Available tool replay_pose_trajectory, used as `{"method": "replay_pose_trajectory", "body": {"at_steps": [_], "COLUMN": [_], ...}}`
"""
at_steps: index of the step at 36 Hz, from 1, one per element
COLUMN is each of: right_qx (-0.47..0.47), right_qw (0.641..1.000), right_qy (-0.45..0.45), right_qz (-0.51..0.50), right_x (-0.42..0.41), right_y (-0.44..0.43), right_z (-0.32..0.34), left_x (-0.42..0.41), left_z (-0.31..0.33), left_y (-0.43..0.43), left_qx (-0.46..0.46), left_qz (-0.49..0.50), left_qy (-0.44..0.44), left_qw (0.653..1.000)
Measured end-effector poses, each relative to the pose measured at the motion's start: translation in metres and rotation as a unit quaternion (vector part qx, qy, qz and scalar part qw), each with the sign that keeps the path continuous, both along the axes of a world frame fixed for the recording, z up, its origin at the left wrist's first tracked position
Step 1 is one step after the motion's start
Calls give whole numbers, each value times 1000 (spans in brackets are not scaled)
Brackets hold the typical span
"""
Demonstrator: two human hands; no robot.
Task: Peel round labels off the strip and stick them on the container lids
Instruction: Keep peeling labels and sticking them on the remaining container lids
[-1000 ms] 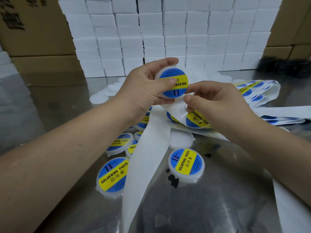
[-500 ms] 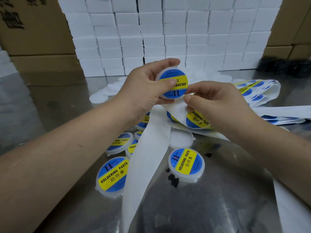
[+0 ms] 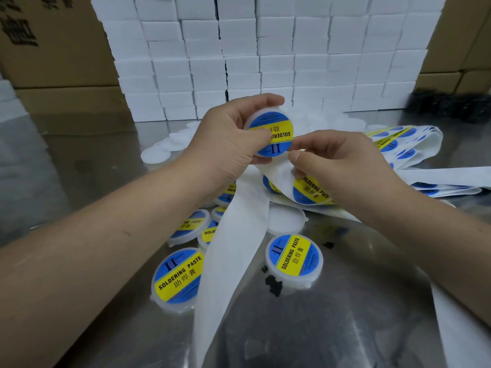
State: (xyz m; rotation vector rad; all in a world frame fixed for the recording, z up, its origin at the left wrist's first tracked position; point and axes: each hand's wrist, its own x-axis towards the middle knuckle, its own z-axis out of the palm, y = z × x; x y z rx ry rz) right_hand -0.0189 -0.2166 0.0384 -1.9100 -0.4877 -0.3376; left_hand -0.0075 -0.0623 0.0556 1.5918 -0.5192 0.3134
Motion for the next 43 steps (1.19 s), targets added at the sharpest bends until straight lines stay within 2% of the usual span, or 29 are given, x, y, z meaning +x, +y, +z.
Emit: {"method": "replay_pose_trajectory", "body": {"at_steps": [5,10,12,18,22,26,30,35,37,40,43], "right_qx": [-5,-14,-2,-15,-81,-141,-135,-90,-98,-147,-155], "right_qw": [999,998,998,997,991,981,980,991,989,978,977], "right_qy": [-9,-7,3,-25,-75,-103,-119,-81,-93,-123,-122], "right_qz": [-35,-67,-62,-73,-82,-85,-81,-54,-63,-87,-85], "right_x": [0,3,3,3,3,1,-1,-4,-3,-3,-3], "right_y": [-3,-4,-4,-7,-8,-8,-7,-8,-7,-6,-5], "right_z": [3,1,1,2,1,2,3,1,4,5,5], "left_x": [-3,-2,-3,-9,-14,-17,-17,-16,-17,-18,-19], "left_z": [1,10,9,5,4,5,2,-2,-2,0,0], "left_y": [-4,-1,-2,-8,-11,-13,-13,-10,-11,-13,-13], "left_qx": [-4,-66,-64,0,36,55,133,272,312,317,307], "left_qz": [14,35,21,-49,-54,-12,60,126,149,166,171], "left_qy": [2,16,30,50,36,11,-50,-125,-142,-147,-166], "left_qw": [1000,997,997,998,997,998,988,946,927,922,921]}}
